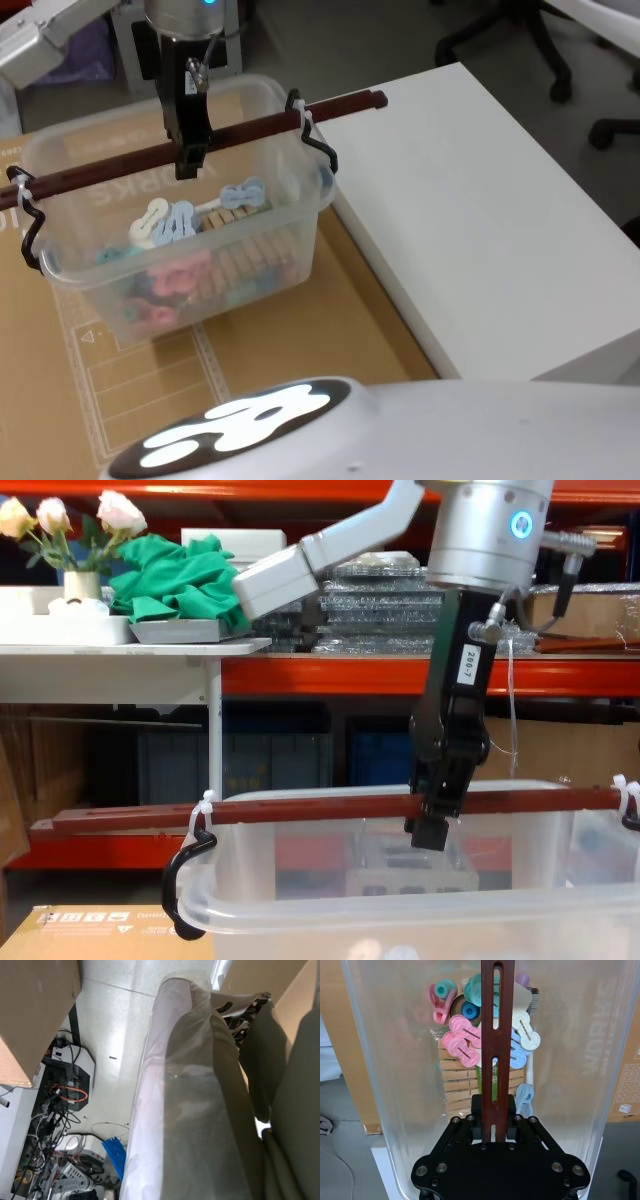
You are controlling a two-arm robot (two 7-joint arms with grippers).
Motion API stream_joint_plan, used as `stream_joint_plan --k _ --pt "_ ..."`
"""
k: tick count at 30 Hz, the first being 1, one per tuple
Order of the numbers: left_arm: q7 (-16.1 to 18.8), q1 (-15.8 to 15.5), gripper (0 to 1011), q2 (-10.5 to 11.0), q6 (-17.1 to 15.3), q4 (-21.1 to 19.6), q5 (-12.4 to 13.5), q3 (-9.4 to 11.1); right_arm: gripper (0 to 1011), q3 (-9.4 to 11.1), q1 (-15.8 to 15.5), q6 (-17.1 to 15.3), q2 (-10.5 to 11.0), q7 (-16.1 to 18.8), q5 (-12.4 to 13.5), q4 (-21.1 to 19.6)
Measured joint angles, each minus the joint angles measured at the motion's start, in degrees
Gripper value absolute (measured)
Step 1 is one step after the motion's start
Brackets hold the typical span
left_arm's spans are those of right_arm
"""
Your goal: Use one hand to grasp the basket and place it at the designated location.
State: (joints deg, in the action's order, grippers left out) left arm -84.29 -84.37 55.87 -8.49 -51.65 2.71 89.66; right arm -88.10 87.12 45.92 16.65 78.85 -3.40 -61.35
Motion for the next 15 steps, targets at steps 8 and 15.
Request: stream_joint_plan --k 8,15 --pt "0.0 0.0 0 0.0 0.0 0.0 0.0 0.0 237 -0.6 -0.8 -1.4 1.0 -0.1 0.9 -0.8" --pt "0.0 0.0 0 0.0 0.0 0.0 0.0 0.0 237 -0.9 -2.0 -2.6 1.3 0.1 1.5 -0.6"
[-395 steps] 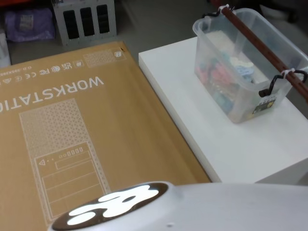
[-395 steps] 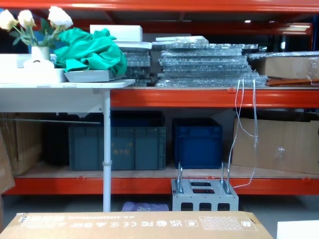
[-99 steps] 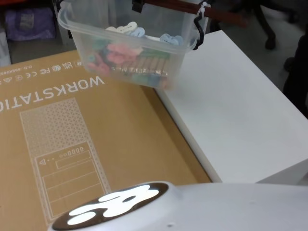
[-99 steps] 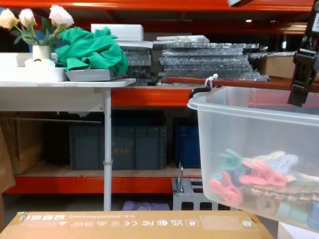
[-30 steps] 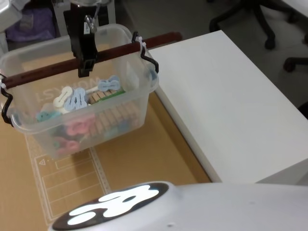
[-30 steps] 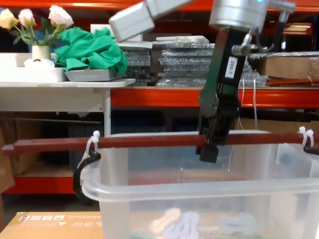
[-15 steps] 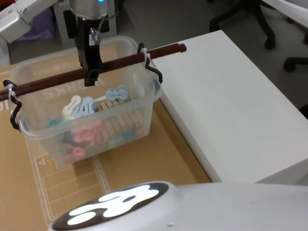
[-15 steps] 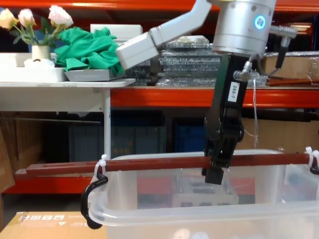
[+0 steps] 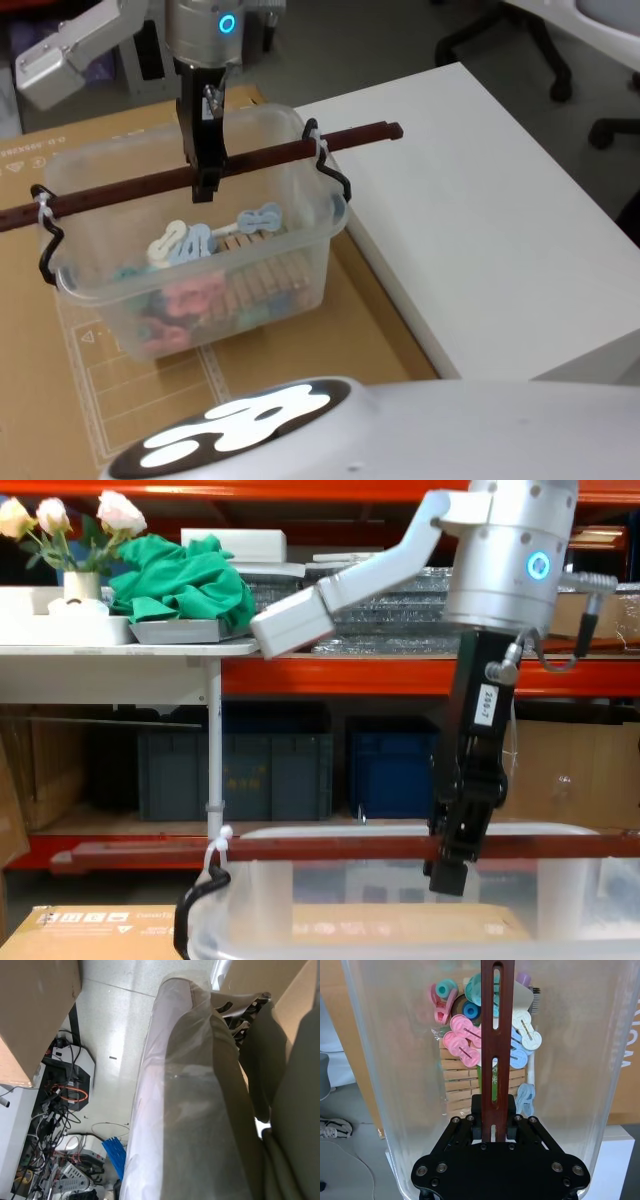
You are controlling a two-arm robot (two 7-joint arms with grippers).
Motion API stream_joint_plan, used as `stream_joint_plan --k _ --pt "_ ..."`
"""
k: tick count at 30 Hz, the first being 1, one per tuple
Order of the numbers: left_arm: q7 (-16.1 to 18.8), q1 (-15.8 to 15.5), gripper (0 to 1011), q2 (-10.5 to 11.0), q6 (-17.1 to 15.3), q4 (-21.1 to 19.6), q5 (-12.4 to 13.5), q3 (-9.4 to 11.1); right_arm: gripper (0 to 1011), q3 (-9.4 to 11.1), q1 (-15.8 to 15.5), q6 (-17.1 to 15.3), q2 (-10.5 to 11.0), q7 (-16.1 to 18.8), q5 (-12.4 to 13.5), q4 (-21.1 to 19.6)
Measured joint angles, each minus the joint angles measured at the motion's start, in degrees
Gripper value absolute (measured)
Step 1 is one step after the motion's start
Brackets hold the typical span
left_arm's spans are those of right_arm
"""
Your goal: Use one hand to grasp the basket and place it at the designated location.
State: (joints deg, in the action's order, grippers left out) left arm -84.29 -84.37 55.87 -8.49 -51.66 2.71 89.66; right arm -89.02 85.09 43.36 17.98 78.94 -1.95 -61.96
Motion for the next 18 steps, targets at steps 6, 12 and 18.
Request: stream_joint_plan --k 6,12,18 --pt "0.0 0.0 0 0.0 0.0 0.0 0.0 0.0 237 -0.6 -1.1 -0.3 -0.2 0.3 -0.1 0.8" --pt "0.0 0.0 0 0.0 0.0 0.0 0.0 0.0 237 -1.3 -2.4 -0.1 -0.9 0.6 -0.8 1.7" --pt "0.0 0.0 0 0.0 0.0 0.0 0.0 0.0 237 -1.6 -3.0 0.2 -1.0 0.7 -1.2 2.2"
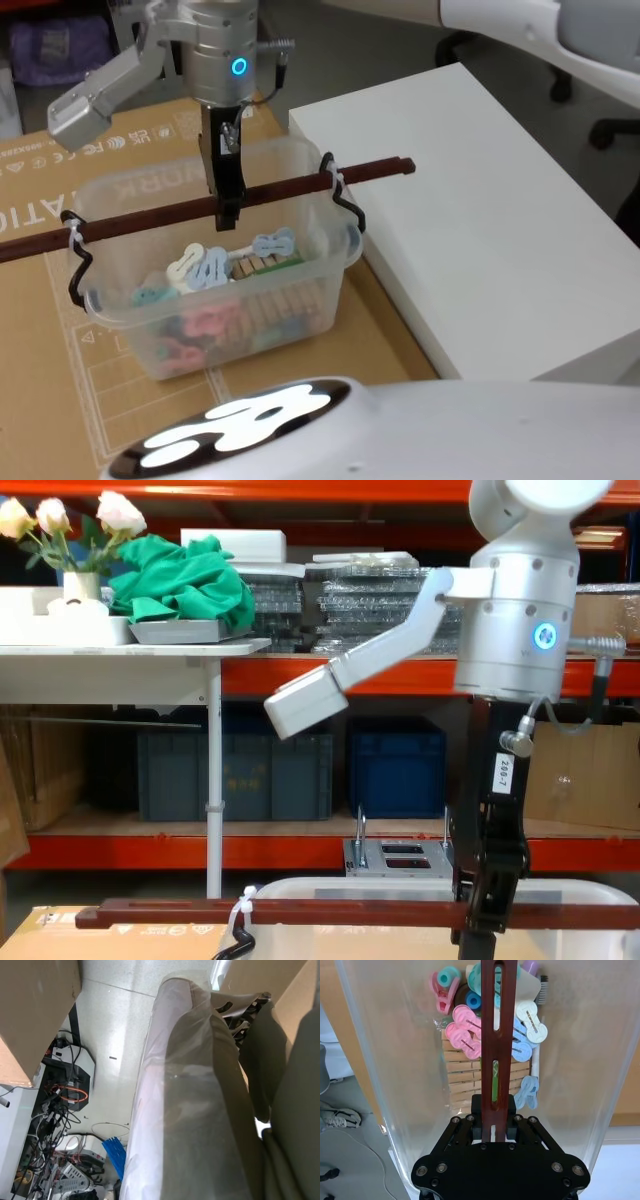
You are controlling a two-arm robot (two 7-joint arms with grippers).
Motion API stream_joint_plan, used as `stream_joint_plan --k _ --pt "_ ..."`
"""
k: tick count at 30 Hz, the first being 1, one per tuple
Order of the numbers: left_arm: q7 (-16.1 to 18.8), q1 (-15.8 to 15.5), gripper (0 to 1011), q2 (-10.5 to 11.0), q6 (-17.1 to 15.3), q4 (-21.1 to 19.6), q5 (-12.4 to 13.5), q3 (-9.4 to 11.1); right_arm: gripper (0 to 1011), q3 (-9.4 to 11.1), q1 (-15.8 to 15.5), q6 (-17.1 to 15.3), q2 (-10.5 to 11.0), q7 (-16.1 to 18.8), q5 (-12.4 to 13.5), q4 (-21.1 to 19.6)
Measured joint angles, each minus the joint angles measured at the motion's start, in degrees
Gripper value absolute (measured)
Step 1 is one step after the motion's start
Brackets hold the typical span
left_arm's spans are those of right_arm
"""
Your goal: Use one hand to grasp the basket and place it at the designated location.
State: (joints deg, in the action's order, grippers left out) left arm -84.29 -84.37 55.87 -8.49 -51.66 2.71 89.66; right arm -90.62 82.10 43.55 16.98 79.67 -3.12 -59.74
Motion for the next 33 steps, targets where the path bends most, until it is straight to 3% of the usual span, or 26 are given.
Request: stream_joint_plan --k 22,26,33 --pt "0.0 0.0 0 0.0 0.0 0.0 0.0 0.0 237 -0.6 -0.3 0.0 -0.1 0.5 -0.8 0.3" --pt "0.0 0.0 0 0.0 0.0 0.0 0.0 0.0 299 -0.6 -0.3 0.0 -0.1 0.5 -0.8 0.3" --pt "0.0 0.0 0 0.0 0.0 0.0 0.0 0.0 566 -0.5 -0.3 0.1 0.0 0.4 -0.8 0.3"
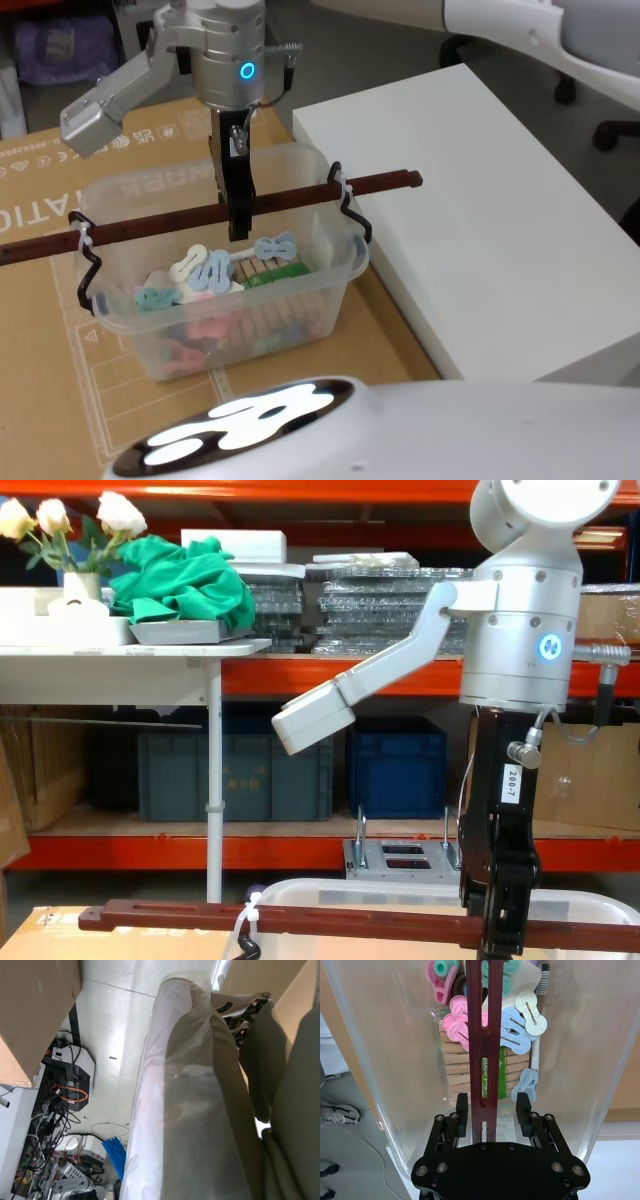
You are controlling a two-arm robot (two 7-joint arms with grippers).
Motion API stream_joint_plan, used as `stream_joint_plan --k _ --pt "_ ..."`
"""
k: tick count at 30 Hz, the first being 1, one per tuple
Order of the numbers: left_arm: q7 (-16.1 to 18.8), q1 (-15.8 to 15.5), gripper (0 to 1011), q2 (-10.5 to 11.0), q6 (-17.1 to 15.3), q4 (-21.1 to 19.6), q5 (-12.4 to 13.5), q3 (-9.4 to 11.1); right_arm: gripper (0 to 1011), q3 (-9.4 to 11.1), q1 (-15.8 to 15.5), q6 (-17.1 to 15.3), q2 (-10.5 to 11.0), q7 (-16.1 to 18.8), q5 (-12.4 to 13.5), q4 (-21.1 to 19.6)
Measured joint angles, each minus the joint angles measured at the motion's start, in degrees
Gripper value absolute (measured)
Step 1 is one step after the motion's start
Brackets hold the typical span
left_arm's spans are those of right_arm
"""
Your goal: Use one hand to grasp the basket and place it at the designated location.
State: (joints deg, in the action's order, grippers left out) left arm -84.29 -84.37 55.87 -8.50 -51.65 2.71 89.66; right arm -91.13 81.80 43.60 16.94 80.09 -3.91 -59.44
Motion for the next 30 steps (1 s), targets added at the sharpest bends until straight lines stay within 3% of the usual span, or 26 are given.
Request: stream_joint_plan --k 16,30 --pt "0.0 0.0 0 0.0 0.0 0.0 0.0 0.0 1001 0.1 0.0 0.1 0.0 -0.1 0.0 0.0" --pt "0.0 0.0 0 0.0 0.0 0.0 0.0 0.0 1000 0.2 0.0 0.4 0.8 -0.2 0.2 -0.9"
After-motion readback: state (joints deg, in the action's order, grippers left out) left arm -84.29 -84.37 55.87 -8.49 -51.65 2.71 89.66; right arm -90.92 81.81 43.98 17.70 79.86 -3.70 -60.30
